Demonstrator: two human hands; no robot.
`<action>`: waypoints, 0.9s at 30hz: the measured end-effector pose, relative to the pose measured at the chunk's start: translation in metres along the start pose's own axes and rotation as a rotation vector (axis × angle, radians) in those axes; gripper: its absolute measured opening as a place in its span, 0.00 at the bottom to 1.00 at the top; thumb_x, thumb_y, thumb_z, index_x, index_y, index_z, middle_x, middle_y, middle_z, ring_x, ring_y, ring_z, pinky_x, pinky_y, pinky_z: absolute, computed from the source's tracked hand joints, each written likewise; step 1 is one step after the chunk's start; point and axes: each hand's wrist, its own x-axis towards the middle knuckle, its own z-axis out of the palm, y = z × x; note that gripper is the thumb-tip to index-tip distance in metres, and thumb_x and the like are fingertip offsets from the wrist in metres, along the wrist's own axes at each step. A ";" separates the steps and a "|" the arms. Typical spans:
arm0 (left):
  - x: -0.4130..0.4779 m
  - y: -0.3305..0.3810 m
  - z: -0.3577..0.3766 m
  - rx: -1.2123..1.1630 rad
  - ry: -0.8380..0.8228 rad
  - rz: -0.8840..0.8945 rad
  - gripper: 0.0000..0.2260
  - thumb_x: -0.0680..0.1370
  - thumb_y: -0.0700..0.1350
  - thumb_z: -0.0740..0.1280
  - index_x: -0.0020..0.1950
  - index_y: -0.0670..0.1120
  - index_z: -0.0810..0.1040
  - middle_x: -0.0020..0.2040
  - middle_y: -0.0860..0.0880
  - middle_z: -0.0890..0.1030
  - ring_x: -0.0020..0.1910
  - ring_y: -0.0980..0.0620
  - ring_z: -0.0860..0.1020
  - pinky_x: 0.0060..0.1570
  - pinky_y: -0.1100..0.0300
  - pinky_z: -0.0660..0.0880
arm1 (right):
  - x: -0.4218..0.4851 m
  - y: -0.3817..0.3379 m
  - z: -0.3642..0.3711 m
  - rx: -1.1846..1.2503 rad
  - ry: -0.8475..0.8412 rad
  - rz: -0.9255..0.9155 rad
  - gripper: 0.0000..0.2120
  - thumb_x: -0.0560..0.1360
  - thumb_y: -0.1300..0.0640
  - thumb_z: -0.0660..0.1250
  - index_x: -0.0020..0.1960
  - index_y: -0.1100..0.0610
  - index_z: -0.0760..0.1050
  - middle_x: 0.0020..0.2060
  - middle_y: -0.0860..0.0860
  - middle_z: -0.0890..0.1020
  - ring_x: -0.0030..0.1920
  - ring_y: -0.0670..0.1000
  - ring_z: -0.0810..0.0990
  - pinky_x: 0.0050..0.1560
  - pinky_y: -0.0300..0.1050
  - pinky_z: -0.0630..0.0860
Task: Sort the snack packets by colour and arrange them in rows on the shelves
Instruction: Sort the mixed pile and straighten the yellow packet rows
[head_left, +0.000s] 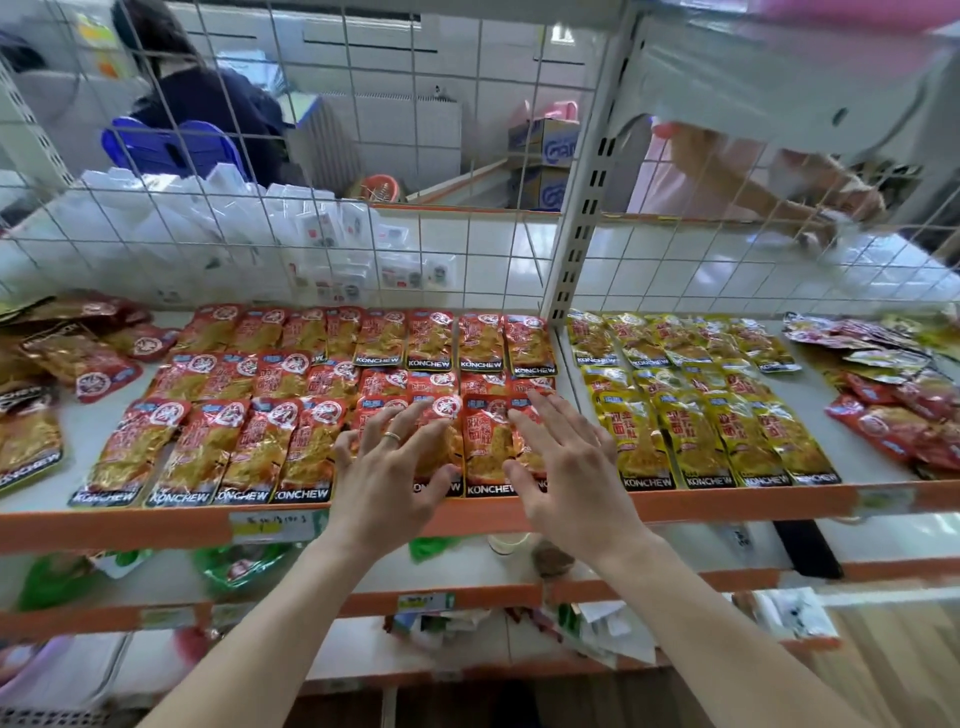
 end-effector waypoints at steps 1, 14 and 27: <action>0.000 0.000 -0.001 -0.030 0.030 0.000 0.28 0.74 0.67 0.55 0.70 0.58 0.74 0.77 0.57 0.66 0.76 0.50 0.61 0.66 0.41 0.57 | 0.000 -0.001 -0.001 0.004 -0.008 0.003 0.27 0.78 0.46 0.65 0.76 0.46 0.65 0.79 0.47 0.59 0.79 0.48 0.53 0.75 0.54 0.49; -0.021 -0.003 -0.065 0.115 0.204 -0.108 0.29 0.76 0.67 0.58 0.72 0.54 0.72 0.78 0.51 0.64 0.77 0.47 0.61 0.68 0.42 0.60 | 0.031 -0.030 -0.019 0.052 -0.039 -0.146 0.26 0.78 0.44 0.63 0.75 0.46 0.66 0.78 0.46 0.60 0.79 0.49 0.51 0.74 0.57 0.49; -0.115 -0.053 -0.147 0.269 0.286 -0.488 0.32 0.76 0.69 0.55 0.76 0.54 0.66 0.79 0.49 0.62 0.78 0.44 0.59 0.70 0.37 0.61 | 0.050 -0.143 0.004 0.178 -0.191 -0.512 0.28 0.80 0.43 0.62 0.78 0.45 0.59 0.80 0.45 0.53 0.79 0.49 0.45 0.76 0.55 0.42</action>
